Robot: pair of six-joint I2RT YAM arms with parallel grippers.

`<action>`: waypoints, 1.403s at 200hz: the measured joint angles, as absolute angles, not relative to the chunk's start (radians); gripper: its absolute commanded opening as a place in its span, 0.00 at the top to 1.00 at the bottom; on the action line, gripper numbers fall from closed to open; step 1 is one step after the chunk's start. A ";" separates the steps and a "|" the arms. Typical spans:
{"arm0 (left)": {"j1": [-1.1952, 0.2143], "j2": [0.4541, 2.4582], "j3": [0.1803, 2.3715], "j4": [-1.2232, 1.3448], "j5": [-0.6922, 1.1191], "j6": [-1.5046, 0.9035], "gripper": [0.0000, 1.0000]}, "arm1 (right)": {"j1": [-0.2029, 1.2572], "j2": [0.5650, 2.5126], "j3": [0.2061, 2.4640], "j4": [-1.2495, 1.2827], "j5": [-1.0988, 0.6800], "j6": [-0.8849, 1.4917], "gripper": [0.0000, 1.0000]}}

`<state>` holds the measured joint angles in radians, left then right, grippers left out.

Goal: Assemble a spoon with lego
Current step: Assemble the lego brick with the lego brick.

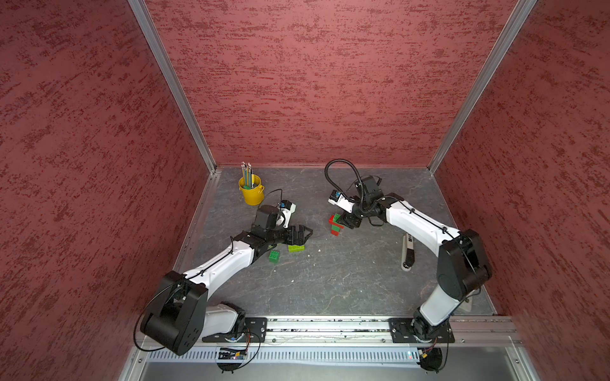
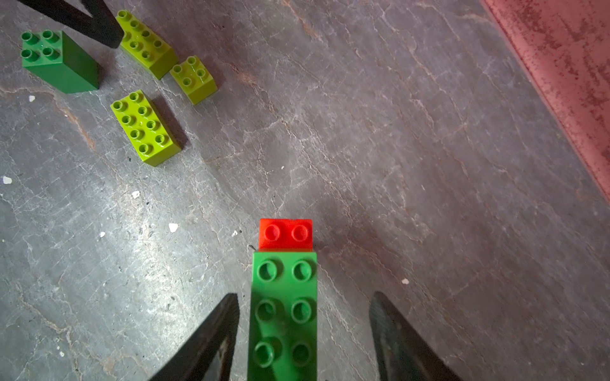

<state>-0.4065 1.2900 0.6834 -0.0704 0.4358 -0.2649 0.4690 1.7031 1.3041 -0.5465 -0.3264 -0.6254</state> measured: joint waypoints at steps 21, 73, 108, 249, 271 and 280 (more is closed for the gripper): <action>-0.403 1.290 0.683 -0.071 0.435 -0.265 0.00 | 0.476 1.710 1.304 -0.546 -0.331 -0.620 0.42; -0.397 1.290 0.683 -0.075 0.435 -0.265 0.00 | 0.477 1.738 1.304 -0.546 -0.334 -0.616 0.56; -0.395 1.290 0.683 -0.081 0.435 -0.265 0.00 | 0.477 1.748 1.306 -0.556 -0.339 -0.648 0.71; -0.386 1.273 0.658 -0.091 0.418 -0.265 0.00 | 0.481 1.815 1.406 -0.662 -0.361 -0.819 0.87; -0.386 1.273 0.658 -0.091 0.418 -0.265 0.00 | 0.484 1.815 1.406 -0.661 -0.350 -0.815 0.89; -0.386 1.271 0.658 -0.093 0.417 -0.265 0.00 | 0.486 1.814 1.406 -0.661 -0.346 -0.813 0.88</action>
<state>-0.3862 1.2705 0.6579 -0.0929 0.4171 -0.2649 0.4858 1.8141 1.4055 -0.6605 -0.3462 -0.8127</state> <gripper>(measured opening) 0.996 0.341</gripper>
